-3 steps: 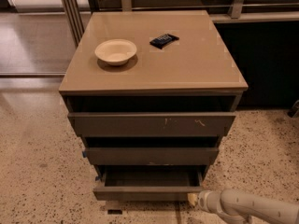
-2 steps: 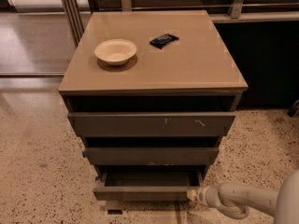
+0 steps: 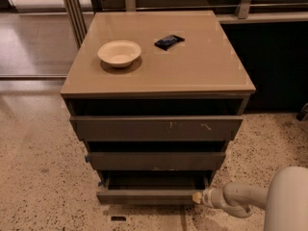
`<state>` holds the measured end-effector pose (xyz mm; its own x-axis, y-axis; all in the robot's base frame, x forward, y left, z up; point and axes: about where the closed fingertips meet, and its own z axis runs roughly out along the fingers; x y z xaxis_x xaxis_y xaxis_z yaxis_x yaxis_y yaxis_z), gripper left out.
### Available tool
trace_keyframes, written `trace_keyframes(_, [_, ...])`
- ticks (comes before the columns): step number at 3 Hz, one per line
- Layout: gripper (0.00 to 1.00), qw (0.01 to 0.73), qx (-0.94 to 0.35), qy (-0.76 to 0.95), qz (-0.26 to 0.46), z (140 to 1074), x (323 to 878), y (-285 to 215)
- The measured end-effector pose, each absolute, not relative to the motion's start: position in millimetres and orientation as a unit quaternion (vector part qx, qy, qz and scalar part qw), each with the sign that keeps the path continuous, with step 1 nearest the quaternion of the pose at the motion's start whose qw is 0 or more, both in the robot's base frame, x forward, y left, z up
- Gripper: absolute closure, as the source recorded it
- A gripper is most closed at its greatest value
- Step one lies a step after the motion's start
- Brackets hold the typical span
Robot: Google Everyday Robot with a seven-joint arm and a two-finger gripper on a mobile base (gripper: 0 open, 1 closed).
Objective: Close bottom drawer
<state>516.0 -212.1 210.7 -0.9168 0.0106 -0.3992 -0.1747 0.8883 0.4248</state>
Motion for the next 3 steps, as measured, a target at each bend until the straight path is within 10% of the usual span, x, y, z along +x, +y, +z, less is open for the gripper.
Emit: trace_keyframes(3, [1.0,0.272,-0.046,0.943,0.188,202.4,547.6,-218.9])
